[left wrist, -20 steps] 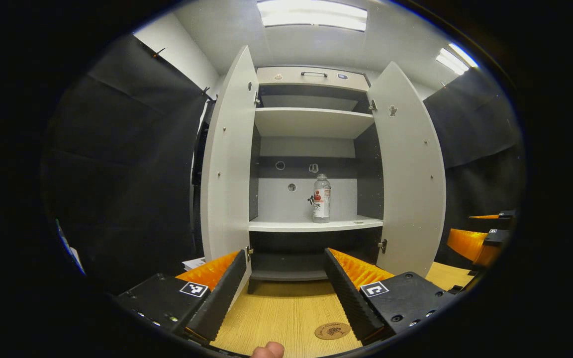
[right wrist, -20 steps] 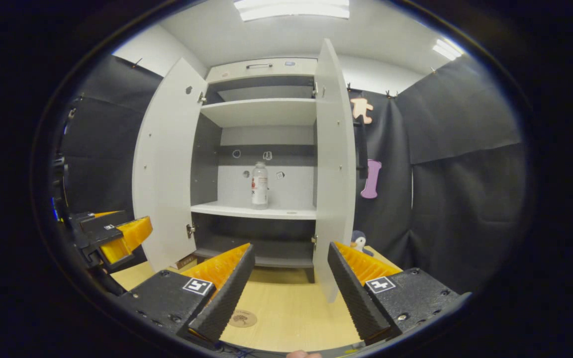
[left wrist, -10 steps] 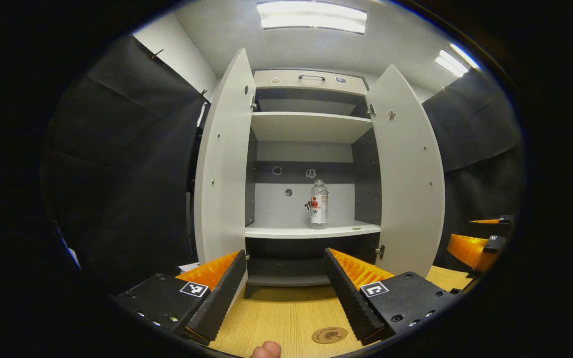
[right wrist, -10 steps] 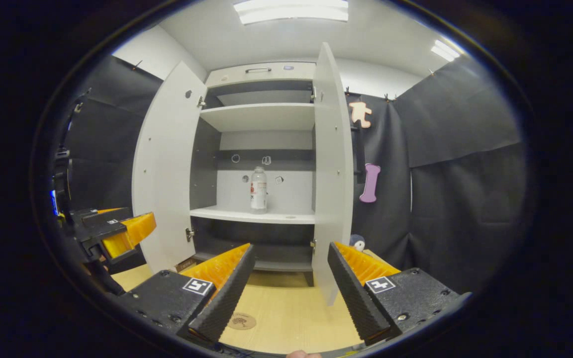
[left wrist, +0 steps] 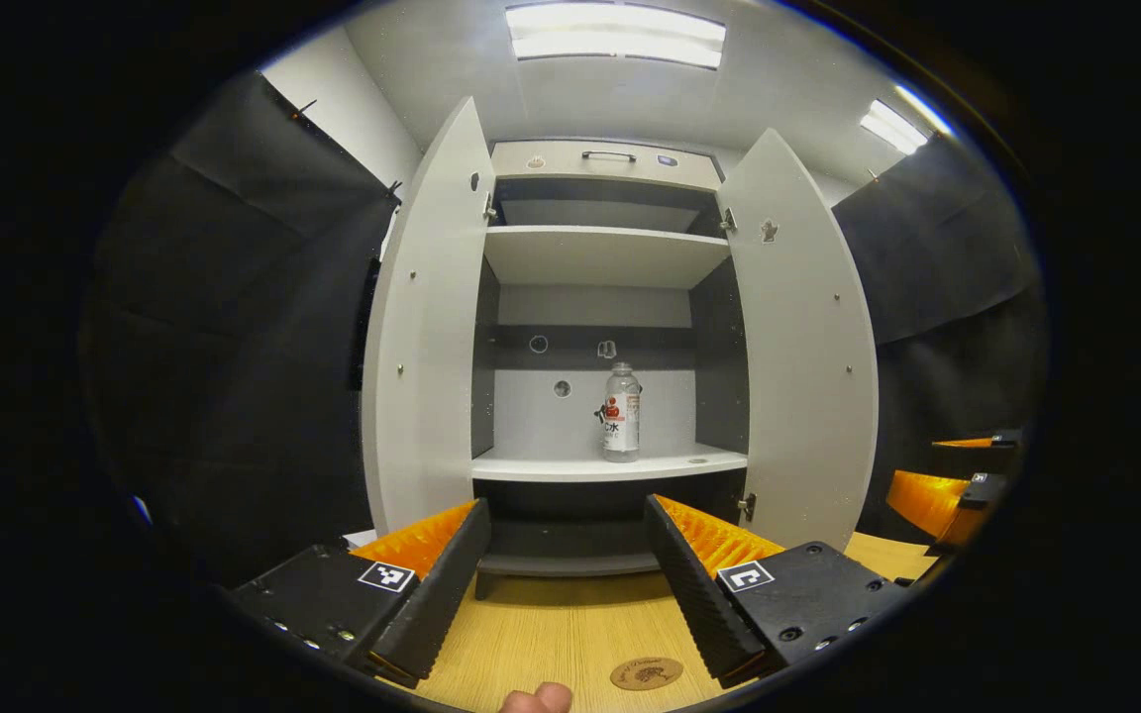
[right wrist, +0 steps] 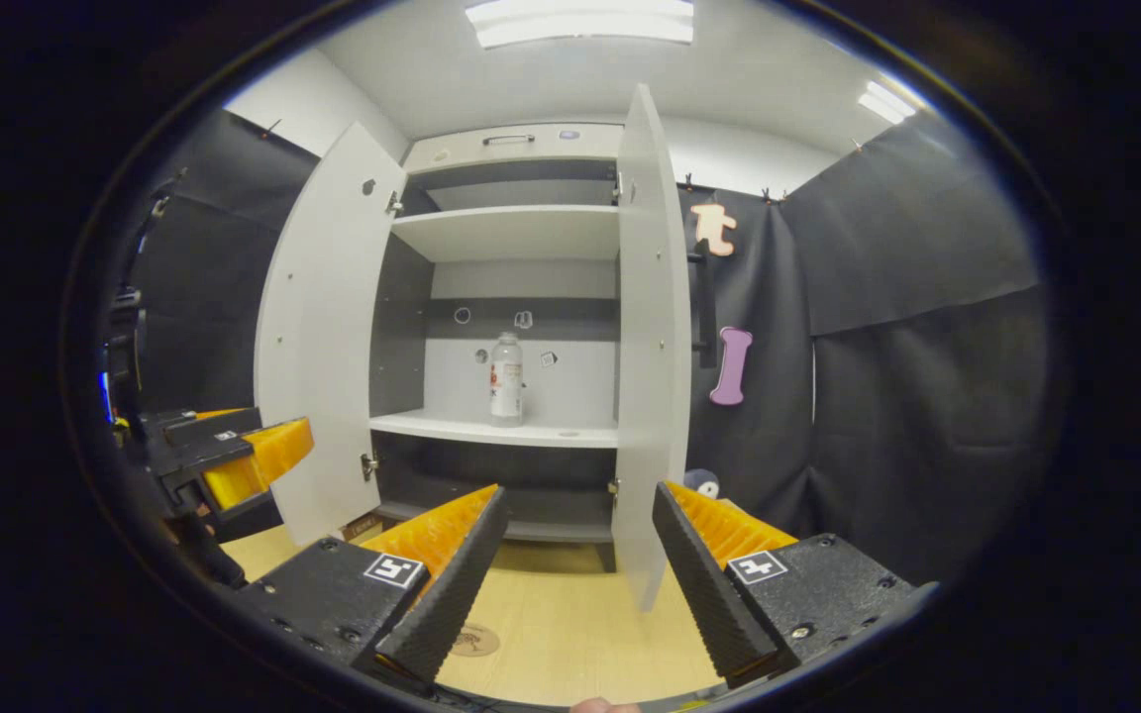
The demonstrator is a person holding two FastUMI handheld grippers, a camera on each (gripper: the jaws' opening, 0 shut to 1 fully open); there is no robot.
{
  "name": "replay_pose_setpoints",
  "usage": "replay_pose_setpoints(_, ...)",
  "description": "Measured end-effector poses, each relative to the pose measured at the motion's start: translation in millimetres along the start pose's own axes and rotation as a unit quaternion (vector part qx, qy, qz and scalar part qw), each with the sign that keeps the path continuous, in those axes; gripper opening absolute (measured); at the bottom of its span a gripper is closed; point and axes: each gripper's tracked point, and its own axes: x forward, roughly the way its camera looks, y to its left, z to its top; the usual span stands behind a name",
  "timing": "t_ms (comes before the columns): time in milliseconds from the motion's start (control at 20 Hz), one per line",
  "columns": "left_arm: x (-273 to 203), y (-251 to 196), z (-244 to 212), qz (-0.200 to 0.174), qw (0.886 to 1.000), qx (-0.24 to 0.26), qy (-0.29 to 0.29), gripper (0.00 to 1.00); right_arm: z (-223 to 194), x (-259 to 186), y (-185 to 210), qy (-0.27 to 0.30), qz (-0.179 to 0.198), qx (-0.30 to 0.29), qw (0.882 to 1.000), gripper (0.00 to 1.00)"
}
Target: Grasp the bottle in the cabinet with the left hand and place it on the coaster, then close the right door with the right hand and the left door with the left hand.
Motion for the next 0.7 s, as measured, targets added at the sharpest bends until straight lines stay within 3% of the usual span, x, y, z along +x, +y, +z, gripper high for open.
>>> replay_pose_setpoints(150,40.9,-16.9,17.8,-0.031,0.999,-0.007,-0.013,0.95,-1.0,-1.3,1.1,0.004,0.000,-0.007,1.000,0.94)
replay_pose_setpoints(200,57.7,-23.3,22.3,-0.042,0.999,-0.012,-0.014,0.95,-0.8,-1.8,0.4,0.006,-0.001,-0.009,1.000,0.97)
replay_pose_setpoints(400,138.8,-55.2,29.4,-0.094,0.994,-0.052,0.008,0.95,-2.6,-5.0,-1.2,0.012,-0.008,0.008,1.000,0.96)
replay_pose_setpoints(450,161.1,-60.5,31.0,-0.099,0.993,-0.058,0.008,0.99,-4.0,-4.6,-2.5,0.015,-0.012,0.013,1.000,0.96)
replay_pose_setpoints(650,240.0,-70.4,30.6,-0.095,0.993,-0.059,0.023,0.95,-9.5,-3.5,-17.8,0.025,-0.037,0.011,0.999,0.94)
replay_pose_setpoints(700,257.3,-69.9,27.6,-0.091,0.994,-0.055,0.027,0.95,-10.9,-3.1,-23.2,0.028,-0.046,0.009,0.999,0.97)
